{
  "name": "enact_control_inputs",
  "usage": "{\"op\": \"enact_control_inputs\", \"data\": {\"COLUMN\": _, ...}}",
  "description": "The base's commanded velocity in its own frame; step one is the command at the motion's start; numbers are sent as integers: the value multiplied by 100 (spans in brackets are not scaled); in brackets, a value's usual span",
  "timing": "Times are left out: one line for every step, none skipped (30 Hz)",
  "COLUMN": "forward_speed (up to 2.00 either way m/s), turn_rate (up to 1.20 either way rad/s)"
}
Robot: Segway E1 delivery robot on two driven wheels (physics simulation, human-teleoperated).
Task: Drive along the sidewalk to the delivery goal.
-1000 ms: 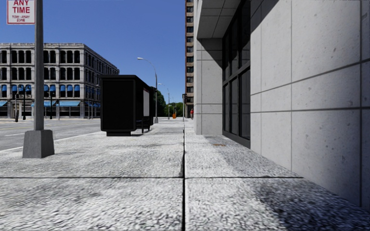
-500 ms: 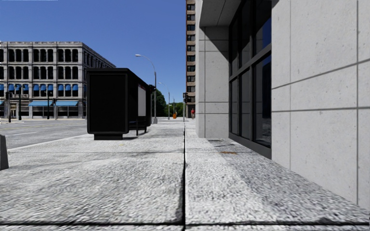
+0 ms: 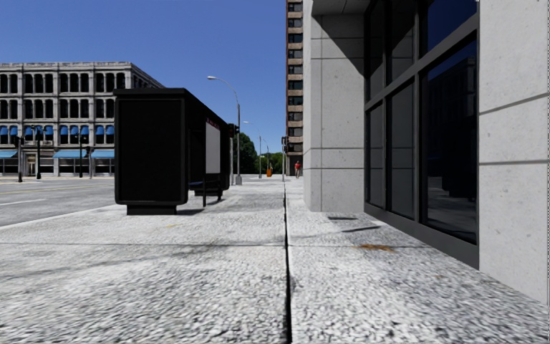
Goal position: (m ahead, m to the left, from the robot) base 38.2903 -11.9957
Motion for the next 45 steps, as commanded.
{"op": "enact_control_inputs", "data": {"forward_speed": 200, "turn_rate": 0}}
{"op": "enact_control_inputs", "data": {"forward_speed": 200, "turn_rate": 0}}
{"op": "enact_control_inputs", "data": {"forward_speed": 200, "turn_rate": 0}}
{"op": "enact_control_inputs", "data": {"forward_speed": 200, "turn_rate": 0}}
{"op": "enact_control_inputs", "data": {"forward_speed": 200, "turn_rate": 0}}
{"op": "enact_control_inputs", "data": {"forward_speed": 200, "turn_rate": 0}}
{"op": "enact_control_inputs", "data": {"forward_speed": 200, "turn_rate": 0}}
{"op": "enact_control_inputs", "data": {"forward_speed": 200, "turn_rate": 0}}
{"op": "enact_control_inputs", "data": {"forward_speed": 200, "turn_rate": 0}}
{"op": "enact_control_inputs", "data": {"forward_speed": 200, "turn_rate": 0}}
{"op": "enact_control_inputs", "data": {"forward_speed": 200, "turn_rate": 0}}
{"op": "enact_control_inputs", "data": {"forward_speed": 200, "turn_rate": 0}}
{"op": "enact_control_inputs", "data": {"forward_speed": 200, "turn_rate": 0}}
{"op": "enact_control_inputs", "data": {"forward_speed": 200, "turn_rate": 0}}
{"op": "enact_control_inputs", "data": {"forward_speed": 200, "turn_rate": 0}}
{"op": "enact_control_inputs", "data": {"forward_speed": 200, "turn_rate": 0}}
{"op": "enact_control_inputs", "data": {"forward_speed": 200, "turn_rate": 0}}
{"op": "enact_control_inputs", "data": {"forward_speed": 200, "turn_rate": 0}}
{"op": "enact_control_inputs", "data": {"forward_speed": 200, "turn_rate": 0}}
{"op": "enact_control_inputs", "data": {"forward_speed": 200, "turn_rate": 0}}
{"op": "enact_control_inputs", "data": {"forward_speed": 200, "turn_rate": 0}}
{"op": "enact_control_inputs", "data": {"forward_speed": 200, "turn_rate": 0}}
{"op": "enact_control_inputs", "data": {"forward_speed": 200, "turn_rate": 0}}
{"op": "enact_control_inputs", "data": {"forward_speed": 200, "turn_rate": 0}}
{"op": "enact_control_inputs", "data": {"forward_speed": 200, "turn_rate": 0}}
{"op": "enact_control_inputs", "data": {"forward_speed": 200, "turn_rate": 0}}
{"op": "enact_control_inputs", "data": {"forward_speed": 200, "turn_rate": 0}}
{"op": "enact_control_inputs", "data": {"forward_speed": 200, "turn_rate": 0}}
{"op": "enact_control_inputs", "data": {"forward_speed": 200, "turn_rate": 0}}
{"op": "enact_control_inputs", "data": {"forward_speed": 200, "turn_rate": 0}}
{"op": "enact_control_inputs", "data": {"forward_speed": 200, "turn_rate": 0}}
{"op": "enact_control_inputs", "data": {"forward_speed": 200, "turn_rate": 0}}
{"op": "enact_control_inputs", "data": {"forward_speed": 200, "turn_rate": 0}}
{"op": "enact_control_inputs", "data": {"forward_speed": 200, "turn_rate": 0}}
{"op": "enact_control_inputs", "data": {"forward_speed": 200, "turn_rate": 0}}
{"op": "enact_control_inputs", "data": {"forward_speed": 200, "turn_rate": 0}}
{"op": "enact_control_inputs", "data": {"forward_speed": 200, "turn_rate": 0}}
{"op": "enact_control_inputs", "data": {"forward_speed": 200, "turn_rate": 0}}
{"op": "enact_control_inputs", "data": {"forward_speed": 200, "turn_rate": 0}}
{"op": "enact_control_inputs", "data": {"forward_speed": 200, "turn_rate": 0}}
{"op": "enact_control_inputs", "data": {"forward_speed": 200, "turn_rate": 0}}
{"op": "enact_control_inputs", "data": {"forward_speed": 200, "turn_rate": 0}}
{"op": "enact_control_inputs", "data": {"forward_speed": 200, "turn_rate": 0}}
{"op": "enact_control_inputs", "data": {"forward_speed": 200, "turn_rate": 0}}
{"op": "enact_control_inputs", "data": {"forward_speed": 200, "turn_rate": 0}}
